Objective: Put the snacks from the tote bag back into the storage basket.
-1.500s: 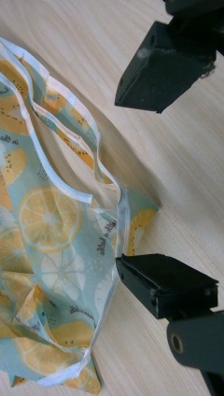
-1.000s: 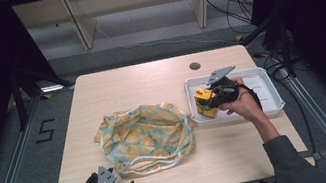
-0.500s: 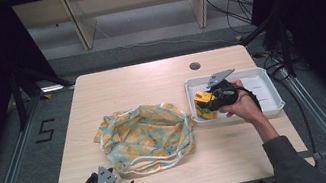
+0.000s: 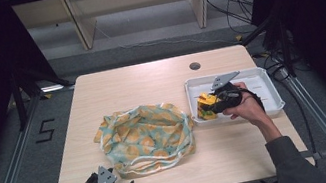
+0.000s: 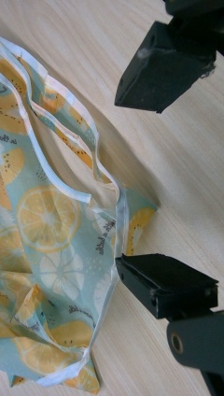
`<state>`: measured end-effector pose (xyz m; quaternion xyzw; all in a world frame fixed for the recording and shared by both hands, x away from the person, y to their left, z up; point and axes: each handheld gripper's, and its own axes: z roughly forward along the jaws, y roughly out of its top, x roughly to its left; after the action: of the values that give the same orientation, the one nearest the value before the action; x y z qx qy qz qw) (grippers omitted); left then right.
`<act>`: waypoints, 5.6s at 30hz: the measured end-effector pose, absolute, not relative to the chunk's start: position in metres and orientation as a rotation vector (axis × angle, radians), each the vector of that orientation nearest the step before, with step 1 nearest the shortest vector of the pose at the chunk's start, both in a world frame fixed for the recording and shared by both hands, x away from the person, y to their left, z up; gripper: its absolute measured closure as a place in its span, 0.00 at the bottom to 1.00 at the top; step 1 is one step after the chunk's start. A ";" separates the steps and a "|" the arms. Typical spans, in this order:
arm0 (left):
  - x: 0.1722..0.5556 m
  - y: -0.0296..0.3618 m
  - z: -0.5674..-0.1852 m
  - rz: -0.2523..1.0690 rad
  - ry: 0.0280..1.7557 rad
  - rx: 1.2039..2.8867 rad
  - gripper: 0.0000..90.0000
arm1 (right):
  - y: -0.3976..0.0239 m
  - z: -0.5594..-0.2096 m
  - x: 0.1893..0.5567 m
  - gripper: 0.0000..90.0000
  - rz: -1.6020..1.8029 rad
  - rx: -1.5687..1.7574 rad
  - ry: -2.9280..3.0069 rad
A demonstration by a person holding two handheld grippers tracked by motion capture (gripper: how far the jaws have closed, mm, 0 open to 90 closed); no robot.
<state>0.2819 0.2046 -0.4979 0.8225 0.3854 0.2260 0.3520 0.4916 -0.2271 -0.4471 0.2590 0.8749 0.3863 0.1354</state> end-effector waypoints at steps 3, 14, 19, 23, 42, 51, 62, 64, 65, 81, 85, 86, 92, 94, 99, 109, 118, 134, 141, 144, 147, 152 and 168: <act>0.282 0.206 -0.496 0.582 0.982 2.171 0.21 | -0.228 -0.448 0.491 0.56 1.127 0.771 2.527; 0.282 0.206 -0.496 0.602 0.977 2.153 0.21 | -0.224 -0.439 0.481 0.33 1.102 0.863 2.509; 0.281 0.205 -0.497 0.588 0.998 2.140 0.21 | -0.233 -0.422 0.472 0.27 1.146 0.906 2.417; 0.282 0.206 -0.497 0.590 0.994 2.143 0.21 | -0.242 -0.412 0.459 0.26 1.166 0.916 2.365; 0.282 0.206 -0.497 0.590 0.987 2.164 0.21 | -0.245 -0.411 0.423 0.96 1.075 0.852 2.354; 0.282 0.205 -0.497 0.607 0.978 2.165 0.21 | -0.234 -0.423 0.426 0.99 1.032 0.811 2.393; 0.282 0.206 -0.497 0.598 0.960 2.188 0.21 | -0.239 -0.428 0.430 0.99 0.986 0.819 2.401; 0.282 0.206 -0.497 0.598 0.961 2.188 0.21 | -0.243 -0.428 0.431 0.99 0.981 0.828 2.402; 0.283 0.205 -0.497 0.605 0.972 2.174 0.21 | -0.244 -0.428 0.432 0.99 0.979 0.823 2.396; 0.282 0.206 -0.497 0.581 0.979 2.184 0.21 | -0.261 -0.430 0.435 0.95 0.974 0.876 2.384; 0.282 0.204 -0.499 0.596 0.999 2.152 0.21 | -0.264 -0.429 0.432 0.92 1.004 0.903 2.378; 0.282 0.205 -0.499 0.591 0.998 2.157 0.21 | -0.265 -0.428 0.430 0.90 1.008 0.910 2.361; 0.282 0.206 -0.497 0.586 0.978 2.185 0.21 | -0.270 -0.422 0.421 0.83 1.047 0.937 2.330; 0.282 0.206 -0.497 0.584 0.987 2.179 0.21 | -0.270 -0.423 0.418 0.82 1.048 0.965 2.337; 0.282 0.205 -0.499 0.590 1.001 2.149 0.21 | -0.270 -0.429 0.415 0.75 1.036 0.968 2.322; 0.282 0.207 -0.496 0.604 0.976 2.188 0.21 | -0.266 -0.432 0.406 0.55 1.098 1.029 2.316; 0.282 0.205 -0.497 0.595 1.004 2.151 0.21 | -0.254 -0.436 0.398 0.43 1.165 1.057 2.298; 0.282 0.205 -0.497 0.588 1.006 2.161 0.21 | -0.245 -0.449 0.392 0.37 1.159 1.045 2.323; 0.282 0.207 -0.496 0.601 0.983 2.190 0.21 | -0.242 -0.453 0.387 0.34 1.181 1.042 2.322; 0.282 0.205 -0.497 0.590 1.003 2.166 0.21 | -0.240 -0.456 0.385 0.33 1.203 1.022 2.318; 0.282 0.204 -0.498 0.588 1.014 2.142 0.21 | -0.239 -0.458 0.385 0.31 1.213 0.990 2.318; 0.282 0.207 -0.495 0.603 0.978 2.194 0.21 | -0.238 -0.459 0.382 0.29 1.206 1.022 2.339; 0.282 0.205 -0.498 0.600 1.007 2.146 0.21 | -0.234 -0.469 0.376 0.29 1.172 0.987 2.352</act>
<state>0.2819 0.2049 -0.4981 0.8249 0.3871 0.2306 0.3414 0.3762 -0.2342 -0.4694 0.3468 0.8262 0.4117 0.1663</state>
